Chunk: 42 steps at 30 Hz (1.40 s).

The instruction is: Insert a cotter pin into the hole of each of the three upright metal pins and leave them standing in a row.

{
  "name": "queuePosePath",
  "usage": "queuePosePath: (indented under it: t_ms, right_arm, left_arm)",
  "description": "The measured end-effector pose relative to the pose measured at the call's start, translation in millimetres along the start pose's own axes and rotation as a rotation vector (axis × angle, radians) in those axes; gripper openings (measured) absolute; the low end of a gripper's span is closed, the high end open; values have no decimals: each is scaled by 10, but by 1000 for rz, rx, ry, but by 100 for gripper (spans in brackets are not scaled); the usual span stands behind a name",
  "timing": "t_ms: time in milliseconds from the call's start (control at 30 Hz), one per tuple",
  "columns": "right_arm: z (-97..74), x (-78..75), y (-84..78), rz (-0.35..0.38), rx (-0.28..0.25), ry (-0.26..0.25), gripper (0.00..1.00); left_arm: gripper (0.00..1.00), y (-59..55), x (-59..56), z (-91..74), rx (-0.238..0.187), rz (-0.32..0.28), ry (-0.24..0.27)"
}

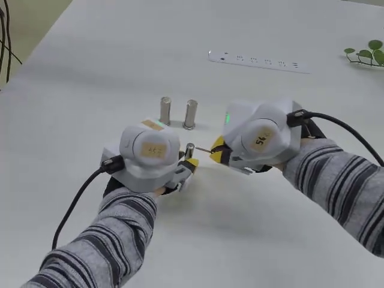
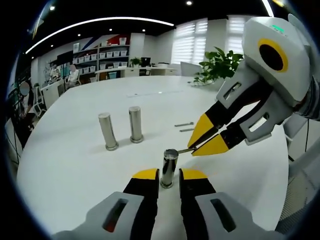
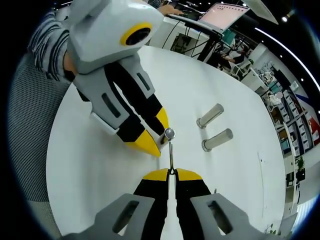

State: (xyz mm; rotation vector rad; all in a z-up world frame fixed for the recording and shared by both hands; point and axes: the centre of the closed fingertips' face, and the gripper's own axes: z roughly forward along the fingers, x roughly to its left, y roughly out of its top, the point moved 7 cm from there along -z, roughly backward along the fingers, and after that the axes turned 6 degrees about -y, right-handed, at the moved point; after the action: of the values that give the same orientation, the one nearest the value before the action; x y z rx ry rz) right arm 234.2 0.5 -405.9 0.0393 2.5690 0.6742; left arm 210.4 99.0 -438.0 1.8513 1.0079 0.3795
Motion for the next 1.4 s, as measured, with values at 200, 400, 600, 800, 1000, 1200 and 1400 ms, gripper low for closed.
queuePosePath:
  t_ms: [200, 400, 600, 800, 1000, 1200, 1400]
  right_arm:
    - [12, 2, 23, 1, 2, 8, 0]
    - [15, 19, 51, -10, 6, 15, 0]
    - [8, 14, 59, -16, 23, 18, 0]
    - [-2, 15, 78, -38, 39, 14, 0]
    - [-32, 19, 85, -30, 50, 16, 0]
    - [-65, 15, 106, 3, 47, 22, 0]
    - [-93, 16, 134, 21, 23, 26, 0]
  left_arm:
    - [7, -30, 15, 10, 7, -7, -2]
    - [6, -35, 27, 16, 4, 0, -2]
    - [6, -31, 3, 29, 13, 39, 4]
    - [6, -31, 0, 50, 19, 61, 12]
    - [5, -29, 0, 65, 17, 66, 13]
    - [5, -36, 0, 73, 7, 81, 18]
    - [5, -33, 0, 72, 6, 81, 20]
